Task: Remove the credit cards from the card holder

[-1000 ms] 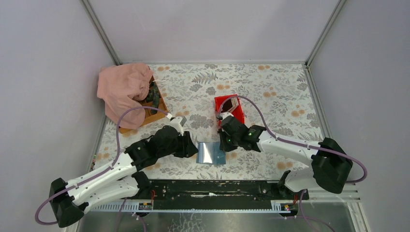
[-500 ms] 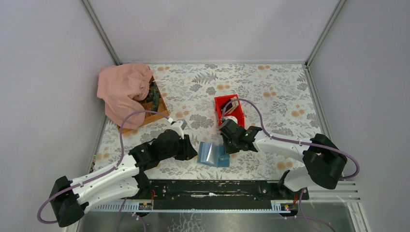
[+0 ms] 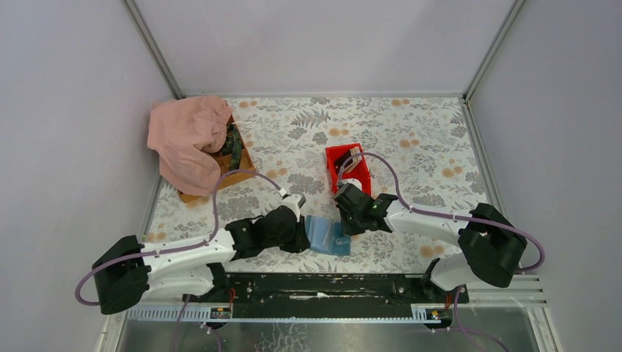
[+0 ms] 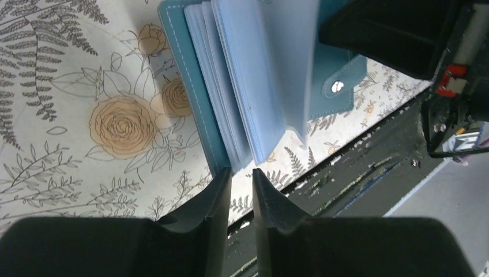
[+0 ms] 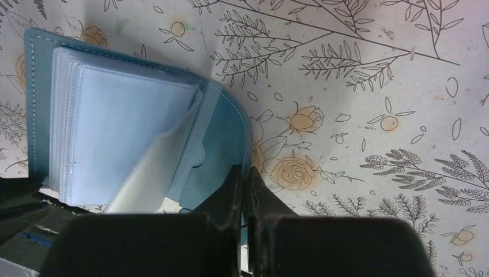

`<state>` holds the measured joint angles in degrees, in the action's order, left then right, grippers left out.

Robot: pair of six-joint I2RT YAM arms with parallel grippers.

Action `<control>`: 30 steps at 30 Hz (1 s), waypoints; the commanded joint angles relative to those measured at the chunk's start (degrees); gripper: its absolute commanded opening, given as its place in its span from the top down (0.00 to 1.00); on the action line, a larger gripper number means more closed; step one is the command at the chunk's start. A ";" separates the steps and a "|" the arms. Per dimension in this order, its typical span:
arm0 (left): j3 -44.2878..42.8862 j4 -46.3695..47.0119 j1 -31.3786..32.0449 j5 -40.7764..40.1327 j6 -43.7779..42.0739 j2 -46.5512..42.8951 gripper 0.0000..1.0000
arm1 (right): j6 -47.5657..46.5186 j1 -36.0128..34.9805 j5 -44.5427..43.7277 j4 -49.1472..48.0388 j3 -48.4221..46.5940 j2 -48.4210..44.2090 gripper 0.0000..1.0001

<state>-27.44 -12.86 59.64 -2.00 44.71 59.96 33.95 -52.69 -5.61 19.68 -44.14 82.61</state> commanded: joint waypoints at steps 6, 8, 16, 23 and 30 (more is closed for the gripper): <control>-2.11 8.53 0.50 -2.28 0.75 7.73 0.74 | -0.07 0.32 -2.06 -0.51 1.58 -2.61 1.00; -2.57 8.18 0.46 -2.62 0.53 8.95 0.74 | -0.09 0.31 -1.91 -0.71 1.79 -2.78 1.00; -4.55 8.28 0.54 -4.47 0.20 13.94 0.76 | -0.56 0.32 -0.09 -2.72 3.08 -5.16 1.00; -6.37 9.29 0.84 -5.06 0.00 14.94 0.77 | -1.43 0.31 1.17 -3.76 3.76 -5.42 1.00; -8.85 11.91 2.49 -3.23 -2.48 15.19 0.77 | -1.26 0.37 2.27 -5.34 4.65 -4.94 1.00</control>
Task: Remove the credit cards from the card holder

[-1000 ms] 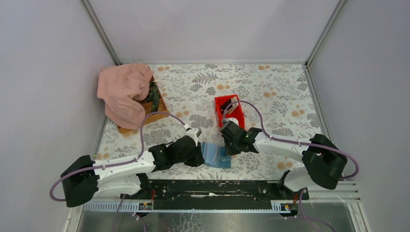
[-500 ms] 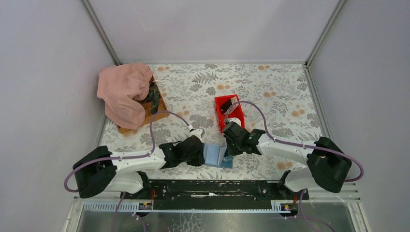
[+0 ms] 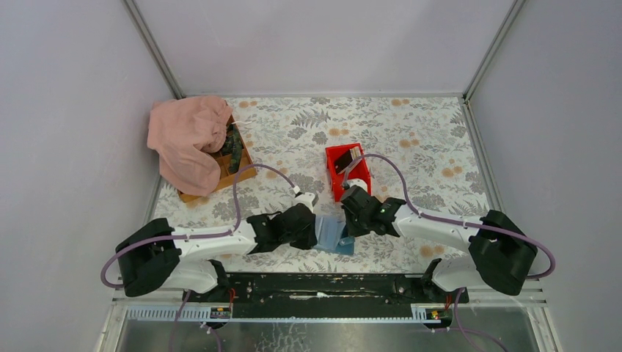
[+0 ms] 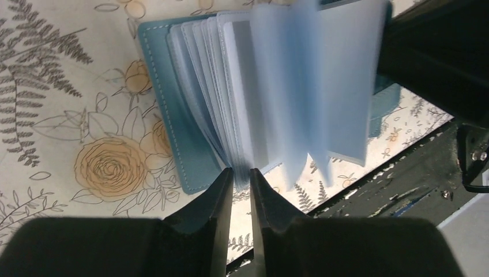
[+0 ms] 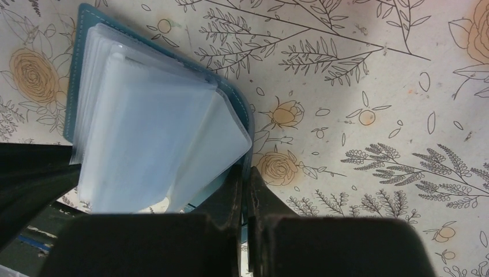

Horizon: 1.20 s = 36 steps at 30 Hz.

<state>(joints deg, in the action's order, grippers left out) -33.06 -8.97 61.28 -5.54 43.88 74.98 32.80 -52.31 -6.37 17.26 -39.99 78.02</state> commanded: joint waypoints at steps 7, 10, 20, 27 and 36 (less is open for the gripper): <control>-4.06 11.41 1.97 1.91 -1.35 3.33 0.77 | 0.35 -0.02 1.99 -2.33 1.13 -3.75 1.00; -4.38 11.35 2.25 1.65 -1.34 4.18 0.78 | 1.24 -0.05 -1.12 -0.62 1.31 -7.28 0.78; -4.10 11.43 2.22 1.15 -0.90 4.77 0.78 | 2.30 -0.06 -9.31 6.69 -1.34 -18.56 0.61; -4.20 11.52 2.43 1.19 -0.72 5.18 0.78 | 1.61 -2.93 -6.91 4.67 -4.11 -14.37 0.67; -3.15 11.27 2.63 0.74 -0.05 3.60 0.78 | 4.10 -5.01 -5.08 -1.41 -0.45 -6.22 1.00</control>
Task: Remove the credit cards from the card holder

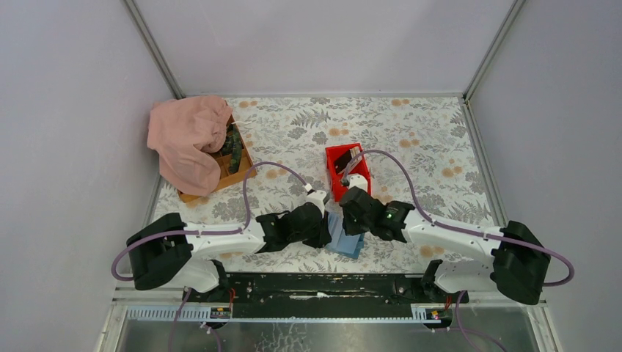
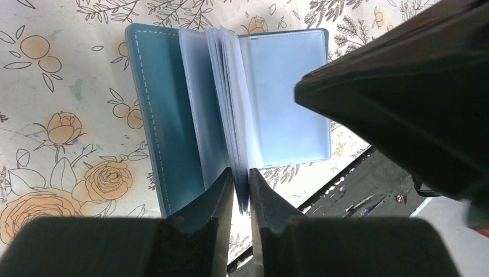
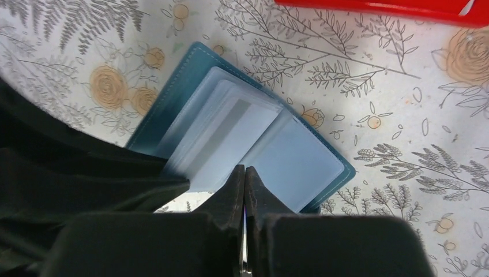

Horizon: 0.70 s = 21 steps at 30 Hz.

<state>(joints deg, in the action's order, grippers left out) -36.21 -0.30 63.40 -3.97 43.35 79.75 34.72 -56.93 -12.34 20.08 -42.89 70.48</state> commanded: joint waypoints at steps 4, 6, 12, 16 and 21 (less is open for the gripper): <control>0.91 2.10 0.50 -1.81 0.77 -3.07 0.75 | 3.48 -0.26 0.37 -6.32 6.22 2.52 1.00; 1.20 1.65 0.44 -2.55 0.93 -3.86 0.71 | 3.58 0.15 0.38 -6.14 6.52 3.86 1.00; 1.96 0.96 0.41 -3.49 1.40 -4.56 0.60 | 2.64 0.91 1.13 -7.37 4.95 7.22 1.00; 3.16 0.82 0.46 -4.17 1.95 -5.30 0.59 | 1.48 0.94 1.72 -6.31 0.94 9.12 1.00; 3.83 -0.78 0.38 -6.24 2.35 -6.99 0.59 | 0.23 0.88 1.97 -6.45 -2.15 12.07 1.00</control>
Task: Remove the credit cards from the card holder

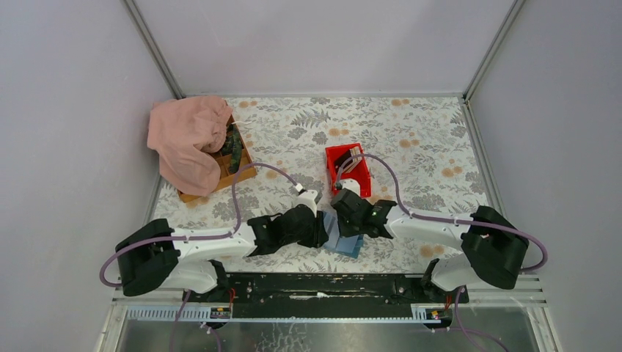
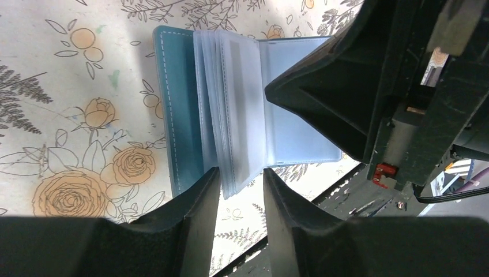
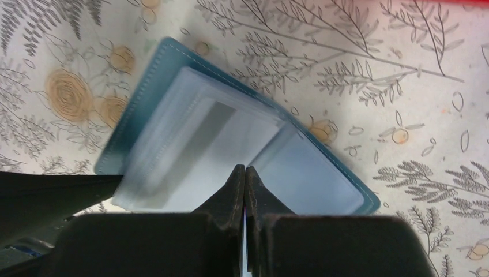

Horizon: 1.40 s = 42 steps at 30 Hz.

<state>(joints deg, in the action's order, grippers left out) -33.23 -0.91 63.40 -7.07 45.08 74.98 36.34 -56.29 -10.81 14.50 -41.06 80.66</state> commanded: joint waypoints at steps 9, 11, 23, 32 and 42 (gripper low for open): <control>3.60 0.97 -0.01 -3.64 -0.14 -11.62 0.41 | -1.60 0.98 1.55 -3.42 -3.50 4.07 1.00; 3.15 0.86 0.01 -2.87 -0.89 -11.53 0.37 | -1.46 1.14 1.70 -3.96 -3.04 3.90 1.00; 3.47 11.56 -3.07 7.64 -3.94 -0.47 0.22 | 0.47 1.27 1.20 -4.64 2.34 -2.06 1.00; 3.53 15.77 -5.05 12.20 -4.65 2.29 0.31 | 1.38 1.31 0.56 -5.54 5.56 -3.77 1.00; 3.26 14.73 -5.88 11.09 -5.12 2.32 0.31 | 1.15 2.00 0.47 -5.70 6.62 -4.24 1.00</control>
<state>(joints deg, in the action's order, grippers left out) -29.98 11.09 58.19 4.14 41.45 78.52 37.04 -55.11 -9.39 9.56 -34.94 78.00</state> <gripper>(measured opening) 0.687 0.011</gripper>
